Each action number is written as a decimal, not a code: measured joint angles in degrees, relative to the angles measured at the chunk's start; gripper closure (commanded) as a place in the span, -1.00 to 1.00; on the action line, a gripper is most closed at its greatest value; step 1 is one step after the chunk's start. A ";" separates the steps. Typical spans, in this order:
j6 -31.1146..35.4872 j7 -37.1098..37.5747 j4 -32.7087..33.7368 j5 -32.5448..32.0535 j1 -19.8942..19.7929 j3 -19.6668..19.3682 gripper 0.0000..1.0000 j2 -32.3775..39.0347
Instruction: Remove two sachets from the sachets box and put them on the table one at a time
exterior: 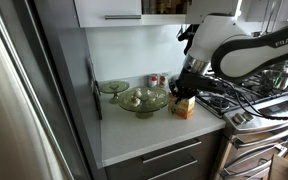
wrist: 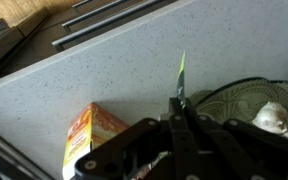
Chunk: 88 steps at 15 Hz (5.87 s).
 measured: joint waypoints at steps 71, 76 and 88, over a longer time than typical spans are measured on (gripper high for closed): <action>1.34 20.17 6.86 -11.06 -8.87 -4.21 -1.00 8.23; 1.34 25.81 11.51 -11.38 -9.46 -4.86 -1.00 14.97; 0.84 26.17 20.27 -11.19 -8.18 -9.16 0.04 24.38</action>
